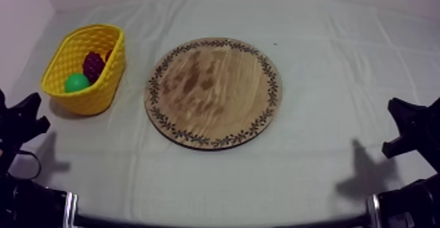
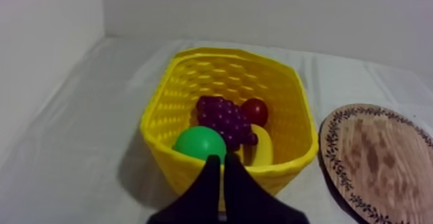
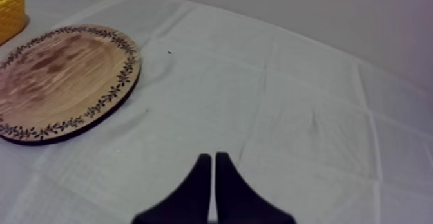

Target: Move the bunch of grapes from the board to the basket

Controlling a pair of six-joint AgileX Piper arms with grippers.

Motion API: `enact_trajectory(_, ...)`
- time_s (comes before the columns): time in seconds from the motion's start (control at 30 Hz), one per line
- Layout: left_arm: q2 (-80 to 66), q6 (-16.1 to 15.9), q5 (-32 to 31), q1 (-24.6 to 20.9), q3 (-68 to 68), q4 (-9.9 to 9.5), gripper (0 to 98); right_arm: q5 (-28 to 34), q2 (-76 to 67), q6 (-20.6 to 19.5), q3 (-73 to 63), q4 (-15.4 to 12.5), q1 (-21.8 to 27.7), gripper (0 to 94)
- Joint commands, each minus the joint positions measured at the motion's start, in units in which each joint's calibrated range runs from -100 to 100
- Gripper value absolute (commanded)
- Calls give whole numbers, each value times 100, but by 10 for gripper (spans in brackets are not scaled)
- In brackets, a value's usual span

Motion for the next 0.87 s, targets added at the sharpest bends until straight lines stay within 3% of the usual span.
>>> enact_trajectory(0.0, -143, -152, 116, 3, 6, 66, 0, 0, -1, -2, -3, 1, 2, 4)
enact_trajectory(0.4, -321, -453, 256, 49, 19, 137, 0, 0, -1, -1, -3, 1, 2, 4)
enact_trajectory(0.83, -323, -490, 257, 59, 19, 139, 0, 0, -1, -2, -3, 1, 2, 4)
